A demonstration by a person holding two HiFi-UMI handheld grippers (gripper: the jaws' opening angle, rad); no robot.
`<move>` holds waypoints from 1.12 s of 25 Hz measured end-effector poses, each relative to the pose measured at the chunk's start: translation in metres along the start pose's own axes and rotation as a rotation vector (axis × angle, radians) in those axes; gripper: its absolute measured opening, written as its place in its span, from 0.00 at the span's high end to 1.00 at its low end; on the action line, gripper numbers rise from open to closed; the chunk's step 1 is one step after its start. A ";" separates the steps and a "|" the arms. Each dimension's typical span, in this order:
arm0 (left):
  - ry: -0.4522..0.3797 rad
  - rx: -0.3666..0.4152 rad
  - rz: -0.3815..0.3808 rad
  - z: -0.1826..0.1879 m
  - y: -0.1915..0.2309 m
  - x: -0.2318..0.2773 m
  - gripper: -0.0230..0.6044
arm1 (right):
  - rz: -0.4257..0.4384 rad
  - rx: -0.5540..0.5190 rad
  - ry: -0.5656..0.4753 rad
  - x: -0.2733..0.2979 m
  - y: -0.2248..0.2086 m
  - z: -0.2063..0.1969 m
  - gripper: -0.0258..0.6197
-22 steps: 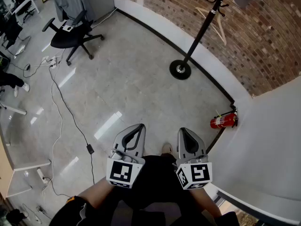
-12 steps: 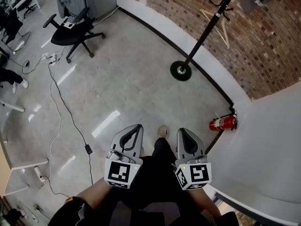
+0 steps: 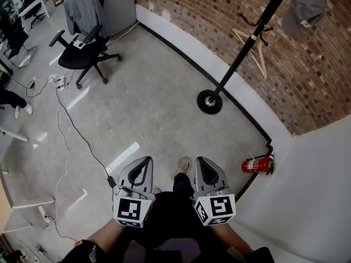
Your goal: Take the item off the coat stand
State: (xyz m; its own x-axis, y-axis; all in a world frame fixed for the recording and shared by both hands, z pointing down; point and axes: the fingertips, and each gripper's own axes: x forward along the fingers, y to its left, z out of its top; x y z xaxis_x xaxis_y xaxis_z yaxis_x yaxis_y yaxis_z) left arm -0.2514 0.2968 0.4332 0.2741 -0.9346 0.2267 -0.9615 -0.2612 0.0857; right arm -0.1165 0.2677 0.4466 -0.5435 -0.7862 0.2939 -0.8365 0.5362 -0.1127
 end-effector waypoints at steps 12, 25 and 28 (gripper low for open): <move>0.018 0.083 0.003 0.065 -0.033 0.184 0.92 | 0.016 0.043 -0.047 0.098 -0.161 0.065 0.94; 0.085 0.106 -0.091 0.071 -0.068 0.280 0.92 | -0.067 0.096 -0.036 0.121 -0.256 0.076 0.94; 0.077 0.109 -0.136 0.073 -0.065 0.300 0.92 | -0.097 0.114 -0.036 0.129 -0.266 0.077 0.94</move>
State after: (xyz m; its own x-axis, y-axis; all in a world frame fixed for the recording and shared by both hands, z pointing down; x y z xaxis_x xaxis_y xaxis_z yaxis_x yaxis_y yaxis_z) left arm -0.1086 0.0156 0.4247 0.3984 -0.8688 0.2941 -0.9109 -0.4123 0.0161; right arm 0.0305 0.0001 0.4417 -0.4604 -0.8442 0.2746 -0.8864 0.4205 -0.1934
